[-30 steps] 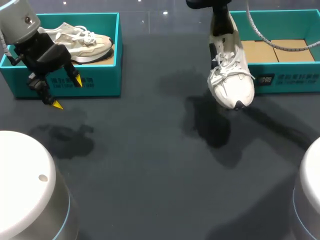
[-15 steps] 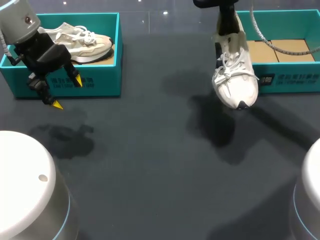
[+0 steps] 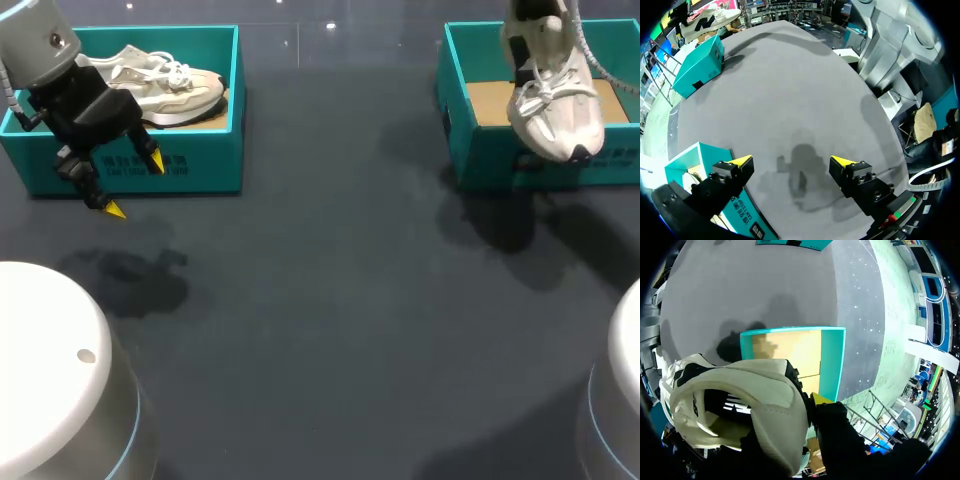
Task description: Take the shoe out of the shoebox, open the shoe tongue, remove and reinsert the insole, then place the shoe into the shoebox
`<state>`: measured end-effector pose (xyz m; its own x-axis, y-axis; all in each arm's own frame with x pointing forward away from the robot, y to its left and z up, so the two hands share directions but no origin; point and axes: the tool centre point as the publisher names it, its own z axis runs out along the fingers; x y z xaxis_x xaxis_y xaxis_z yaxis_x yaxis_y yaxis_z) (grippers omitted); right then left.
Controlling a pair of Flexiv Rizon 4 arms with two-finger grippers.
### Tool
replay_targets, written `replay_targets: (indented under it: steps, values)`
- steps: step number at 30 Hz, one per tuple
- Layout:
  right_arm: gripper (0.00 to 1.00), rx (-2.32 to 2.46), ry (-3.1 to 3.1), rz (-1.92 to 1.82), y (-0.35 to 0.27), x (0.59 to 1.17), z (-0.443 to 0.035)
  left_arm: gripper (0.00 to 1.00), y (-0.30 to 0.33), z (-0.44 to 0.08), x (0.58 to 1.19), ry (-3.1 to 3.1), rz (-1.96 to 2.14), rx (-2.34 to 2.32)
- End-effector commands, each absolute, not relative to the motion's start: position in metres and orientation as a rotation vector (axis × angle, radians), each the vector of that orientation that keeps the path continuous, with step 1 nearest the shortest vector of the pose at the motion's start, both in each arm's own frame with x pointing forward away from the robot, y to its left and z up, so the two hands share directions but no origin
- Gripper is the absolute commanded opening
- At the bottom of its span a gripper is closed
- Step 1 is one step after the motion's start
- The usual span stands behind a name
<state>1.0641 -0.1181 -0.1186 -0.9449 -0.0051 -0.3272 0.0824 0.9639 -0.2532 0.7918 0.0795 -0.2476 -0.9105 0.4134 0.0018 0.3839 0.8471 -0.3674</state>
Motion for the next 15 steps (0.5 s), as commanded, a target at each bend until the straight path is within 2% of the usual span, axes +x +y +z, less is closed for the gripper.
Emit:
replay_targets:
  steps: [1, 15]
  values:
    - [0.0, 0.025, 2.807, -0.308, -0.154, 1.08, -0.116, 1.0, 0.08, -0.248, 0.791, -2.942, 0.555, -0.637]
    - [0.0, -0.024, 2.81, -0.261, -0.232, 1.14, -0.126, 1.0, 0.08, -0.248, 0.791, -2.942, 0.555, -0.637]
